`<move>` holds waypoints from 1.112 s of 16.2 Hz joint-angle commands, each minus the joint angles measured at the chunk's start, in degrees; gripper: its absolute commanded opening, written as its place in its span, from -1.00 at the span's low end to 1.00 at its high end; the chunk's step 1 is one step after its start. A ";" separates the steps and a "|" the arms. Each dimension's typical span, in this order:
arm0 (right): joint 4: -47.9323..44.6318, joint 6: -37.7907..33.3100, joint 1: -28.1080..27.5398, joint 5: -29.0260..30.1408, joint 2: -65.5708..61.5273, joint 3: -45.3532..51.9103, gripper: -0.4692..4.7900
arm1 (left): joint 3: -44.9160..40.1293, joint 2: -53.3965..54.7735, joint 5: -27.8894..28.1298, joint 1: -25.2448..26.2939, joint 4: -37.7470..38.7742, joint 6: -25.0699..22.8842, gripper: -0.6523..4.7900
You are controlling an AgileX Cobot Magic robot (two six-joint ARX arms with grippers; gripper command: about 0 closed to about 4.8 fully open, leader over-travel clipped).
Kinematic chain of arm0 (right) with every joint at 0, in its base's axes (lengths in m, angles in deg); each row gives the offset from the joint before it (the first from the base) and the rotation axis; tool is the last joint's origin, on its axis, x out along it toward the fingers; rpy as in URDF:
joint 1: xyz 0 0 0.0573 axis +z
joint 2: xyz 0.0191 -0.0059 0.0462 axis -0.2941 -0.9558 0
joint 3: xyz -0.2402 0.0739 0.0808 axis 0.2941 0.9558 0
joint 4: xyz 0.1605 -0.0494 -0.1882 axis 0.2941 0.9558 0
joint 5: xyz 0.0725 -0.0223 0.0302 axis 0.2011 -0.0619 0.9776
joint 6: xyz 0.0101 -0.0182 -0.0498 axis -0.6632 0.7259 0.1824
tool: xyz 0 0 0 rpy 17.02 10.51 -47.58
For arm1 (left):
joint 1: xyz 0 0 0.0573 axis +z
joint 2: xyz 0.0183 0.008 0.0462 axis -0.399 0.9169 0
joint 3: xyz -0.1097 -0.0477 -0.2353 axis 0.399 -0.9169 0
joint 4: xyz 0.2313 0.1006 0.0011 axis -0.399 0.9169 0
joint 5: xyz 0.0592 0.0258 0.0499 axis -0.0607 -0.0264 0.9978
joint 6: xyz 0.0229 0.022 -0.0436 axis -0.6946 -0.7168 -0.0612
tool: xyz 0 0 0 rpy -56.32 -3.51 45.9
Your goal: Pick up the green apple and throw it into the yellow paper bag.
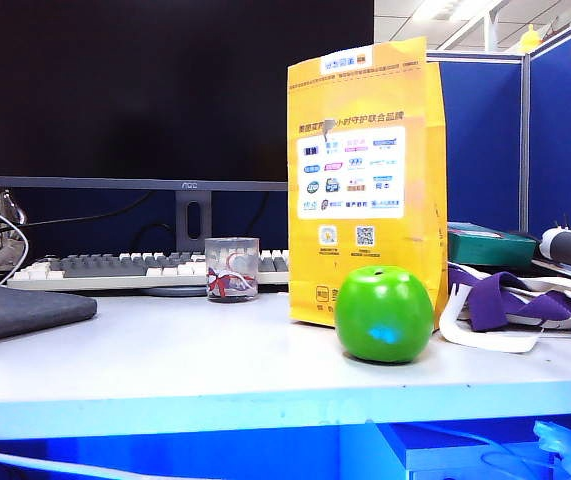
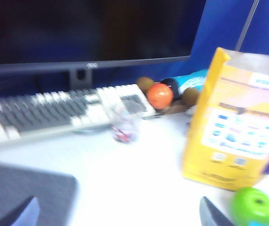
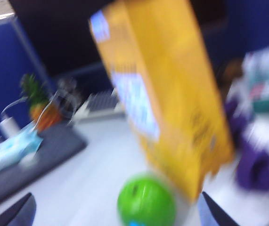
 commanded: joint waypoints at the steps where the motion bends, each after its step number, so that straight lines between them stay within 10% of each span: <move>1: 2.91 1.38 0.02 -7.15 -4.68 -6.45 0.96 | 4.11 8.74 -0.28 -0.02 0.15 -6.05 0.93; 9: 5.49 0.50 0.44 -10.08 -35.52 -21.24 0.96 | 10.73 22.88 -4.20 -2.89 3.02 -6.88 0.93; 18: 21.05 7.96 14.08 -8.74 -66.20 -42.97 1.00 | 10.73 26.16 -5.07 -6.08 4.44 -10.84 0.93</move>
